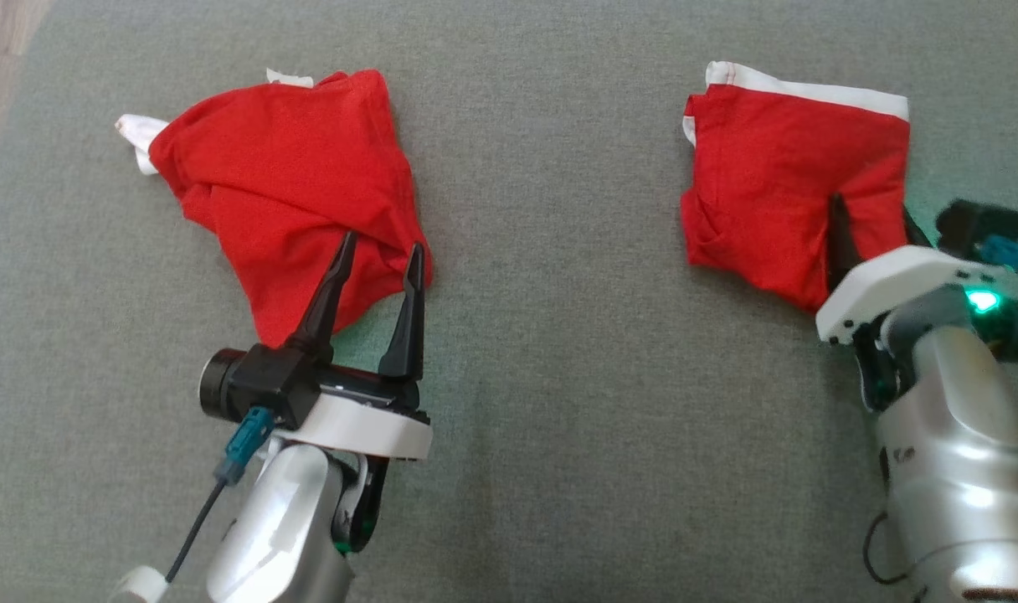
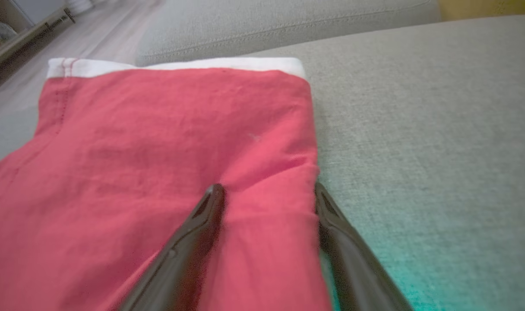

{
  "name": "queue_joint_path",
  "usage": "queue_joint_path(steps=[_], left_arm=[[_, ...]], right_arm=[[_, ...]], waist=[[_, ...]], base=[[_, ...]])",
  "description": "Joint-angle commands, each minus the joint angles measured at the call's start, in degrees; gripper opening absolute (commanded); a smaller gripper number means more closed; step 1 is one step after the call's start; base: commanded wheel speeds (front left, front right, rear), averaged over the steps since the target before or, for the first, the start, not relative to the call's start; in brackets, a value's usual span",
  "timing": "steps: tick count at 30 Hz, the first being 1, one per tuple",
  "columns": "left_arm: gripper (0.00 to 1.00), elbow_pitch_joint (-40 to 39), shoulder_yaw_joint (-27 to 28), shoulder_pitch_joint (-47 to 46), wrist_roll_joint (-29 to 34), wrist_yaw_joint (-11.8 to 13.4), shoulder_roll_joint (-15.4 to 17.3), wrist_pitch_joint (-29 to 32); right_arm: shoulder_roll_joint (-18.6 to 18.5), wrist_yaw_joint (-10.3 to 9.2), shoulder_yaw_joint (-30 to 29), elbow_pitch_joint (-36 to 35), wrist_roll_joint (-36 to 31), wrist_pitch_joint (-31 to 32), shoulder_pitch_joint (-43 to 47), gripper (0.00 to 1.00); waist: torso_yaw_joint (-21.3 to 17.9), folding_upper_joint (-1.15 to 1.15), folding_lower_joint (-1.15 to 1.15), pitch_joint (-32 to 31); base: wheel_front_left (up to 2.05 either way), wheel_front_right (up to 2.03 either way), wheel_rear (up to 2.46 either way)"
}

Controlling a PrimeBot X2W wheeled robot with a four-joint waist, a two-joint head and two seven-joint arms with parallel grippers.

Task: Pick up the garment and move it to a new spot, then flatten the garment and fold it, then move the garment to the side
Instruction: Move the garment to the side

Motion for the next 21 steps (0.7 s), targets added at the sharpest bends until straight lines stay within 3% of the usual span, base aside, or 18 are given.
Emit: queue_joint_path(steps=[1,2,11,21], left_arm=[[1.0,-1.4,1.8,-1.7,0.5,0.0,0.4,-0.5],[1.0,-1.3,1.8,-1.6,0.6,0.0,0.4,-0.5],[1.0,-1.1,2.0,-0.7,0.6,0.3,0.4,-0.5],[1.0,-1.5,2.0,0.4,0.4,0.5,0.4,-0.5]], right_arm=[[0.4,-0.05,2.5,1.5,-1.6,0.8,-1.5,0.35],[0.4,-0.05,2.9,2.2,-2.8,0.5,-1.8,0.0],[-3.5,-0.05,7.0,4.4,-10.1,-2.3,-3.0,0.0],[-17.8,-0.05,19.7,5.0,-8.5,0.3,-3.7,0.0]], waist=[[-0.1,0.0,-0.01,-0.3],[-0.2,0.0,-0.01,-0.6],[-1.6,0.0,-0.01,-3.9],[-2.5,0.0,-0.01,-4.9]], base=[[0.0,0.0,0.0],[0.0,0.0,0.0],[0.0,0.0,0.0],[0.0,0.0,0.0]])
